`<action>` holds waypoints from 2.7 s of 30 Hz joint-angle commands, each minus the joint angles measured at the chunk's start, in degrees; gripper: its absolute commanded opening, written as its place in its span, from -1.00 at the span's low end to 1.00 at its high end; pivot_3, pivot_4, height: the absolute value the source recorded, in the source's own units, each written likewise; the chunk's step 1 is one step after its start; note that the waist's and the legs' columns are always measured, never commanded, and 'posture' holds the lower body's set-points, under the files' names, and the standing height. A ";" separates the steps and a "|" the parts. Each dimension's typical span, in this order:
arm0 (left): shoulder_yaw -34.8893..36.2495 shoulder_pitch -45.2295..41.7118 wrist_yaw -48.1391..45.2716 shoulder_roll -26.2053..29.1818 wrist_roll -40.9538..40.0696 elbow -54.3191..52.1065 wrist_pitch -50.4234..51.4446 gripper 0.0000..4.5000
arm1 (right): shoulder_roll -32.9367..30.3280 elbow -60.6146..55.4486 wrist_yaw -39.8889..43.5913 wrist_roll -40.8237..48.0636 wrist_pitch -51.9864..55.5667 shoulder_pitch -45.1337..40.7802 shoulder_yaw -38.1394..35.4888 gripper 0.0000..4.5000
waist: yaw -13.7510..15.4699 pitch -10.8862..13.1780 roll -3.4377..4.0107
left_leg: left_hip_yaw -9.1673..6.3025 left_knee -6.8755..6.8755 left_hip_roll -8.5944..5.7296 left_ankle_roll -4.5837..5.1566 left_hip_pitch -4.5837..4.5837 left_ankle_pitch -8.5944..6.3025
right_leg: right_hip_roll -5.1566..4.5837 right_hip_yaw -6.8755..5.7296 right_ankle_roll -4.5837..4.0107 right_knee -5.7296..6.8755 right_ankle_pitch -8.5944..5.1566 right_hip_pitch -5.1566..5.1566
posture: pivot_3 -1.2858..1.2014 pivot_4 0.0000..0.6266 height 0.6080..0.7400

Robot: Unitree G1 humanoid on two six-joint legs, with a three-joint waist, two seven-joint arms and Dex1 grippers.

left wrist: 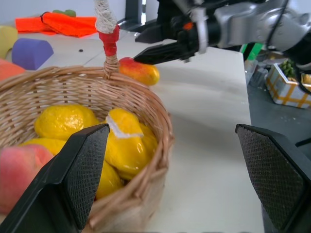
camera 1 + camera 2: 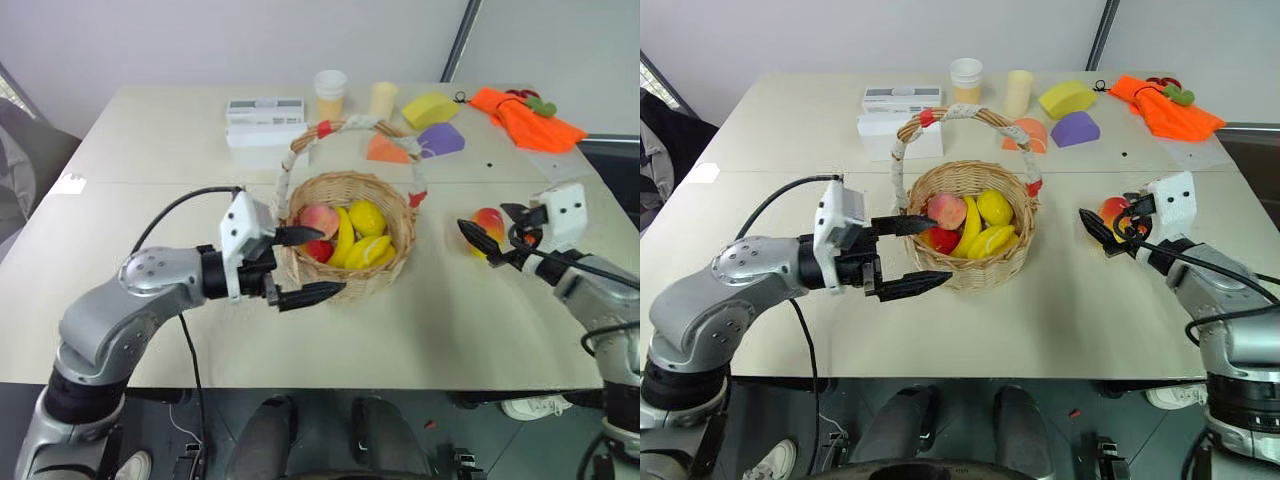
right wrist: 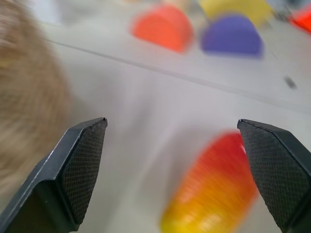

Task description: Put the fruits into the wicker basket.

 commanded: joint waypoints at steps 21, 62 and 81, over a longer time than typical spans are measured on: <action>7.13 6.44 -1.86 1.17 2.77 2.54 -10.33 1.00 | -8.36 -8.62 13.46 -5.10 -3.86 4.92 1.22 -0.15 | -0.20 -0.01 0.12 | 0.36 -0.07 0.03 0.08 0.02 -0.03 | 0.06 0.04 0.25 0.02 0.08 -0.04 | 0.03 -0.52 1.00; 6.71 8.20 -4.65 -3.28 5.80 8.91 -18.22 1.00 | -0.42 -17.89 12.82 8.21 5.96 -6.99 6.25 0.97 | -1.61 0.02 -0.03 | 0.96 0.82 1.04 0.16 -0.65 -0.08 | 0.89 0.46 -0.30 0.05 0.82 -0.71 | 0.03 -0.52 1.00; 5.09 10.10 -0.41 -5.83 5.58 5.74 -18.23 1.00 | 7.57 -0.29 -2.62 -0.59 -4.89 -17.82 -3.77 -0.98 | -1.21 0.03 0.00 | 1.08 0.86 1.12 0.15 -0.79 -0.08 | 1.13 0.81 -0.04 0.06 1.06 -0.94 | 0.03 -0.52 1.00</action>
